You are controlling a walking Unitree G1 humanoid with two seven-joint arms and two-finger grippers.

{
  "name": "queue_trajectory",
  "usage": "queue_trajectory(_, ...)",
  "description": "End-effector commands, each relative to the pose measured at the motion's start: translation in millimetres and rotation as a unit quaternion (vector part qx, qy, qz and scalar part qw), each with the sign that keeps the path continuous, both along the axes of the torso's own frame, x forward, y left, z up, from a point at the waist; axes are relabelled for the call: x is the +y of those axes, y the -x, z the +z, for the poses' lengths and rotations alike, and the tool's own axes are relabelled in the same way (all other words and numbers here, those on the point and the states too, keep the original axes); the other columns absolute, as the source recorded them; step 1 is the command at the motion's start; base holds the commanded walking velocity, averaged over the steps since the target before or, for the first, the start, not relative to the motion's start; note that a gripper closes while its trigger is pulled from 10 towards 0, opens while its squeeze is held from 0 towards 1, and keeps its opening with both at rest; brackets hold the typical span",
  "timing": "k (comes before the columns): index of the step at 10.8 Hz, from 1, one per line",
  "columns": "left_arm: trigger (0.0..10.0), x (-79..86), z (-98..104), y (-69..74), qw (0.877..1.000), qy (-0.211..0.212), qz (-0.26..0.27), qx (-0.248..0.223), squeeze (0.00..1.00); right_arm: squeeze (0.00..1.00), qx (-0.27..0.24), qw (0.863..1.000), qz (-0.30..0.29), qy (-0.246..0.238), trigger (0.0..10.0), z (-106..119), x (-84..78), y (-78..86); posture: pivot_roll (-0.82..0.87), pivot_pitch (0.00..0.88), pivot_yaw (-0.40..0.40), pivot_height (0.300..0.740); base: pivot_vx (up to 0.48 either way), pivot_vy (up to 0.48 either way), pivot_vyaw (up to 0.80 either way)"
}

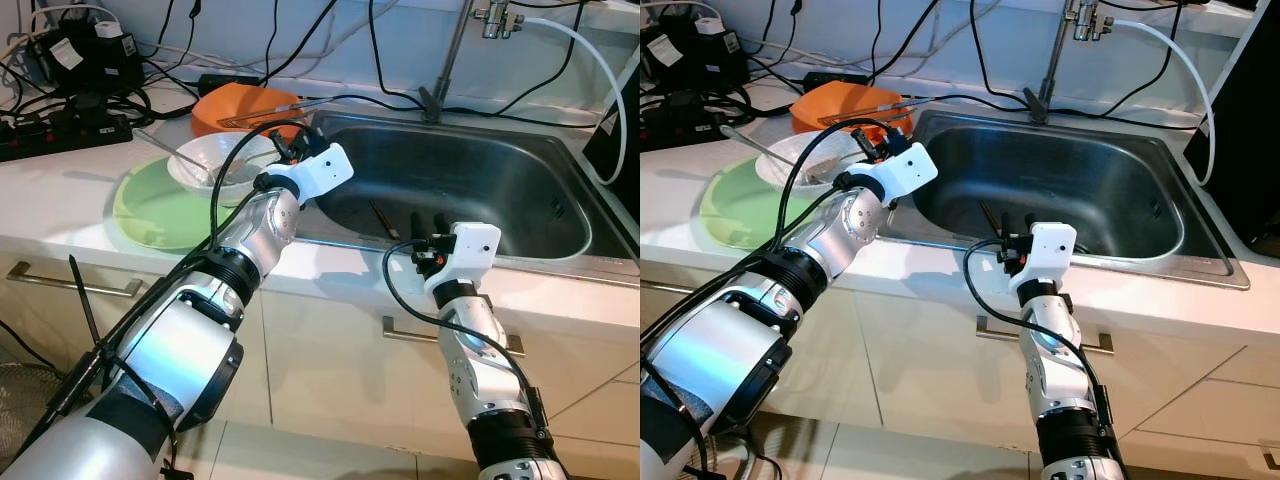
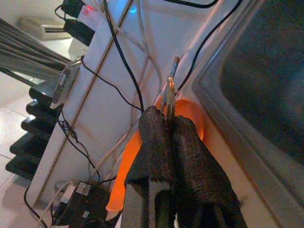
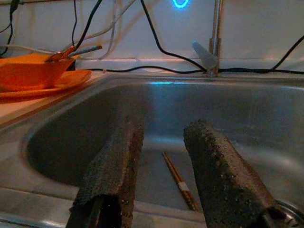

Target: Kitchen organization

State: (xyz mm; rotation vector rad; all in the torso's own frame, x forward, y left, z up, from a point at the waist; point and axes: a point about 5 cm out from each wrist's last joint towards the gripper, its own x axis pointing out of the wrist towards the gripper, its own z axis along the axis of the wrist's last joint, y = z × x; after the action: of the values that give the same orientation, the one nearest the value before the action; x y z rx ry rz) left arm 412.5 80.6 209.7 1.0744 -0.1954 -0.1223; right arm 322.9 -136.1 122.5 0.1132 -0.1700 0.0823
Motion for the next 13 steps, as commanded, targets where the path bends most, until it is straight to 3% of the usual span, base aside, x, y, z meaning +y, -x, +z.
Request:
queue_trajectory(1,0.0,-2.5,6.1,-1.0,1.0,-0.01,-0.002,-0.014,0.0,0.0,0.003,1.0,-0.002,-0.002,10.0,-0.1,-0.8,1.6,0.16,0.0,-0.021,0.74,0.0,0.0,0.0)
queue_trajectory(2,0.0,-4.3,14.3,-1.2,0.999,-0.023,-0.002,-0.047,0.0,0.0,0.003,1.0,-0.002,-0.003,10.0,-0.3,-0.6,1.6,0.16,0.0,-0.022,0.74,0.0,0.0,0.0)
queue_trajectory(3,0.7,-8.8,25.5,-0.5,0.996,-0.031,-0.013,-0.084,0.0,0.0,0.003,1.0,-0.002,-0.003,10.0,-0.6,-0.4,1.5,0.16,0.0,-0.023,0.74,0.0,0.0,0.0)
queue_trajectory(4,10.0,-16.1,38.0,1.7,0.991,-0.037,-0.032,-0.127,0.0,0.0,0.004,1.0,-0.001,-0.003,10.0,-1.0,-0.1,1.1,0.17,0.0,-0.024,0.74,0.0,0.0,0.0)
queue_trajectory(6,10.0,-28.5,59.6,9.6,0.979,-0.017,-0.068,-0.192,0.0,0.0,0.003,1.0,0.0,-0.004,10.0,-0.8,0.7,0.9,0.17,0.0,-0.024,0.74,0.0,0.0,0.0)
queue_trajectory(7,10.0,-40.7,76.0,21.5,0.966,0.037,-0.122,-0.227,0.0,0.0,0.002,1.0,0.001,-0.003,10.0,-0.2,0.9,0.4,0.17,0.0,-0.028,0.74,0.0,0.0,0.0)
queue_trajectory(8,10.0,-53.1,82.8,33.7,0.952,0.088,-0.186,-0.227,0.0,0.0,0.0,1.0,0.003,-0.004,10.0,1.0,1.3,-0.9,0.18,0.0,-0.03,0.74,0.0,0.0,0.0)
queue_trajectory(9,10.0,-62.9,87.0,46.8,0.932,0.167,-0.246,-0.208,0.0,1.0,-0.009,1.0,0.012,-0.007,10.0,6.6,3.2,-4.3,0.18,0.0,-0.034,0.74,0.0,0.0,0.0)
queue_trajectory(11,10.0,-69.5,65.9,51.5,0.902,0.295,-0.3,-0.091,0.0,1.0,-0.027,0.999,0.032,-0.007,10.0,16.3,6.9,-7.5,0.18,0.0,-0.036,0.74,0.0,0.0,0.0)
queue_trajectory(12,10.0,-69.4,62.6,52.2,0.895,0.318,-0.305,-0.077,0.0,1.0,-0.031,0.999,0.036,-0.006,10.0,18.1,7.8,-7.6,0.18,0.0,-0.036,0.74,0.0,0.0,0.0)
queue_trajectory(13,10.0,-67.8,58.3,52.6,0.877,0.362,-0.313,-0.045,0.0,1.0,-0.047,0.998,0.047,0.001,10.0,27.3,9.8,-8.6,0.18,0.0,-0.035,0.74,0.0,0.0,0.0)
